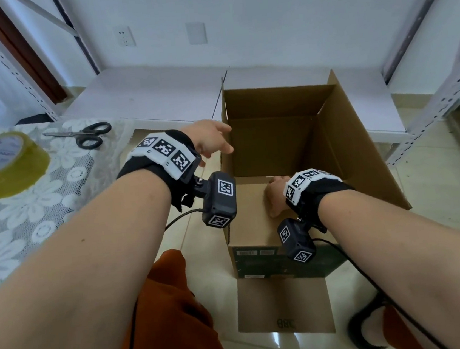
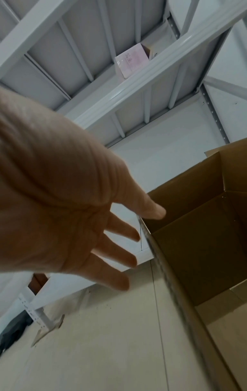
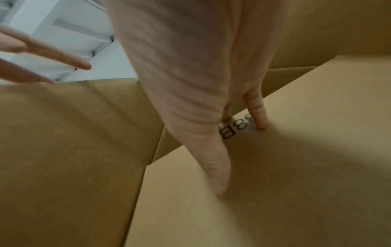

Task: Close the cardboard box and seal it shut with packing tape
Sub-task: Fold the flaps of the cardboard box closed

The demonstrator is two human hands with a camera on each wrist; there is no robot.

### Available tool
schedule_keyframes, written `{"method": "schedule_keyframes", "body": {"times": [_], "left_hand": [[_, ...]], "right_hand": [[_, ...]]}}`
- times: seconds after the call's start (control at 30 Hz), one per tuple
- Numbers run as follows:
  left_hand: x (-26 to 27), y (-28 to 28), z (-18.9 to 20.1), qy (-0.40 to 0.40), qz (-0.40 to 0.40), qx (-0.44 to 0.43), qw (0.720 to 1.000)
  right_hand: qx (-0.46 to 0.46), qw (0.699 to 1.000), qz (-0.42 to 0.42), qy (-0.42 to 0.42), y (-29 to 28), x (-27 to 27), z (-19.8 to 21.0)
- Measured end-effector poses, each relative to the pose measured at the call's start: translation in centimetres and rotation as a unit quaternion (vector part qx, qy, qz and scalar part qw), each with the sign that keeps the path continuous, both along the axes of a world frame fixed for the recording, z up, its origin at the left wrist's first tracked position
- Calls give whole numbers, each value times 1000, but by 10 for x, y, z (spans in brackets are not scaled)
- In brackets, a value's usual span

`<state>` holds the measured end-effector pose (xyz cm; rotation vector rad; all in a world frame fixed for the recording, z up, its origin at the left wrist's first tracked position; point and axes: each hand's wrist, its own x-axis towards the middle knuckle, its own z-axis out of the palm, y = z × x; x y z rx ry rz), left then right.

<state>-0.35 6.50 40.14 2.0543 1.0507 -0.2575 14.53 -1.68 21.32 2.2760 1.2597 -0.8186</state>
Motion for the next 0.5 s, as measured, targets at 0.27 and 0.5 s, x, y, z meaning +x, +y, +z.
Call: {"method": "schedule_keyframes", "body": {"times": [0.27,0.5], "left_hand": [[41,15,-1,26,-51,103,993],[66,29,-3,80,-67,90,990]], "right_hand": [[185,977,-103,15,-16,-5,89],[312,942,-102,-68,14,39,118]]}}
